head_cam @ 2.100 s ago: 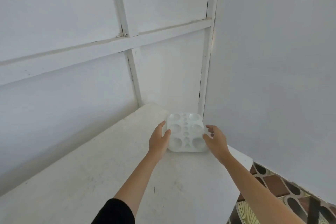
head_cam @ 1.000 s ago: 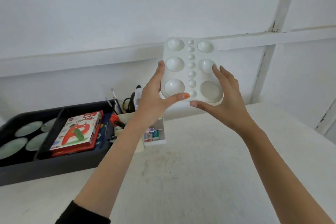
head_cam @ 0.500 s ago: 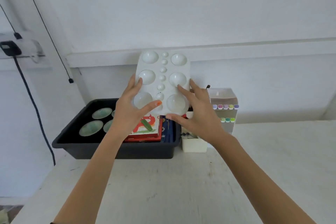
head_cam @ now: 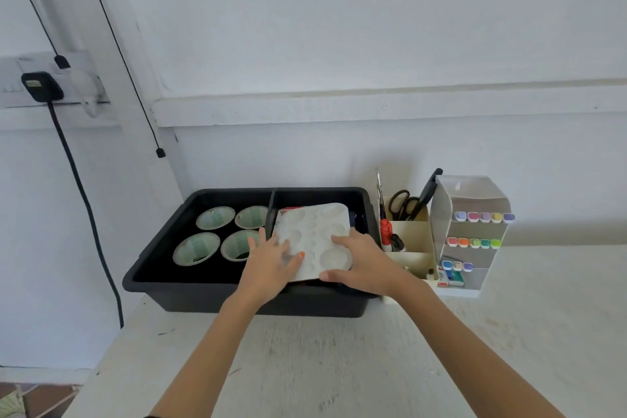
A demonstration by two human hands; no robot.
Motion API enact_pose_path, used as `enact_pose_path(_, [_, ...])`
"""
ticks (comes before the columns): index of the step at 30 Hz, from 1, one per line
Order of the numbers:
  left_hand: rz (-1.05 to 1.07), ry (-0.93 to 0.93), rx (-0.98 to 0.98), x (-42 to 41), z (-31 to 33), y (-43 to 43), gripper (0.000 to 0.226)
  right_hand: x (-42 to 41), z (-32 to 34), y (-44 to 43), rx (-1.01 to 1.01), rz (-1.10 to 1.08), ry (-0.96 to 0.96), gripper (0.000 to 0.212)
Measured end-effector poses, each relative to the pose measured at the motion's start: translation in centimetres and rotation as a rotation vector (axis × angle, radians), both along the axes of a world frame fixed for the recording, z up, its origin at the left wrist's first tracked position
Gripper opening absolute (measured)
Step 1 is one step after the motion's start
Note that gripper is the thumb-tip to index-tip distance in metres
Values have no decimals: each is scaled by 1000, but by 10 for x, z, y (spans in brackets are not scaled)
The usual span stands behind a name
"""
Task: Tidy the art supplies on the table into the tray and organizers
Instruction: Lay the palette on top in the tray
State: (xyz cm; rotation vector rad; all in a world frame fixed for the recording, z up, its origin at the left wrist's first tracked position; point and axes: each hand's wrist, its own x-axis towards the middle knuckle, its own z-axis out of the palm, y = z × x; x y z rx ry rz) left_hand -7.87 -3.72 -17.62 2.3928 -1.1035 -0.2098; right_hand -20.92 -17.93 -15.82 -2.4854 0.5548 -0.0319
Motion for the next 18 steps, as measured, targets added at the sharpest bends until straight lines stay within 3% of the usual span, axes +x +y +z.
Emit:
enact_pose_path(5, [-27, -185, 218, 7, -9, -13, 61, 20, -1, 1, -287, 35, 158, 67])
enact_pose_path(7, [-37, -284, 297, 12, -12, -20, 62, 30, -4, 3, -307, -3, 188, 66])
enact_pose_path(18, [-19, -400, 366, 36, -17, -46, 59, 62, -21, -10, 39, -140, 87, 64])
